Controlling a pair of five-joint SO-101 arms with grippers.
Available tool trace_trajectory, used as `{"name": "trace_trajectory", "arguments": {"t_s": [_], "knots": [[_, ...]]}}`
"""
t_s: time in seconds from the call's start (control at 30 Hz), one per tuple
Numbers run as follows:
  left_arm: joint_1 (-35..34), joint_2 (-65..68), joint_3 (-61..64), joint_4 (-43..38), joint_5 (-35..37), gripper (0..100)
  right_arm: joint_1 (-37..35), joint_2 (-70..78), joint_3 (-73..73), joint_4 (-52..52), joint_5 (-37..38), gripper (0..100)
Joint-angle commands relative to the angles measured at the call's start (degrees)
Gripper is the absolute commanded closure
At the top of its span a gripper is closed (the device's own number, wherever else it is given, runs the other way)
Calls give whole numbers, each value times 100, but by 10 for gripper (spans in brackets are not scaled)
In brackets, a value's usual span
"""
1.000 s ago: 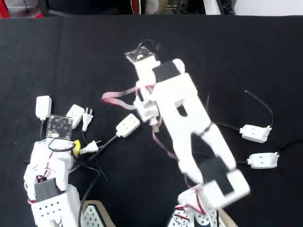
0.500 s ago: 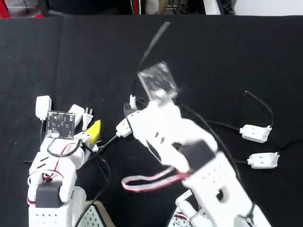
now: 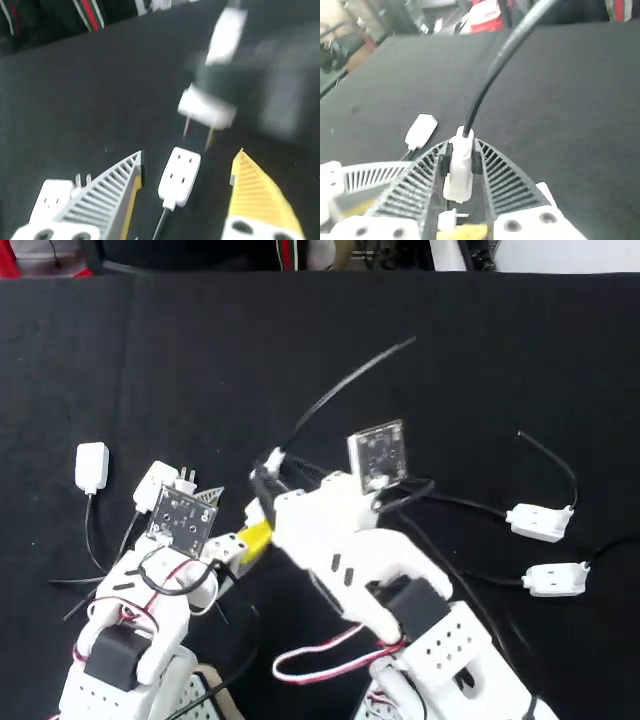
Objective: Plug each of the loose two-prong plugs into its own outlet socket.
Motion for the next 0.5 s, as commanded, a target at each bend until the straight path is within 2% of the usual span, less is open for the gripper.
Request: {"name": "trace_trajectory", "arguments": {"t_s": [0.0, 0.17, 0.33, 0.47], "knots": [[110, -26, -180, -448, 62, 714, -501, 40, -75, 176, 264, 986], [92, -26, -119, -484, 62, 716, -536, 40, -136, 651, 404, 986], [-382, -26, -154, -492, 79, 714, -510, 48, -514, 1248, 563, 986], [-479, -26, -110, -484, 53, 714, -510, 48, -690, 1486, 686, 986]]}}
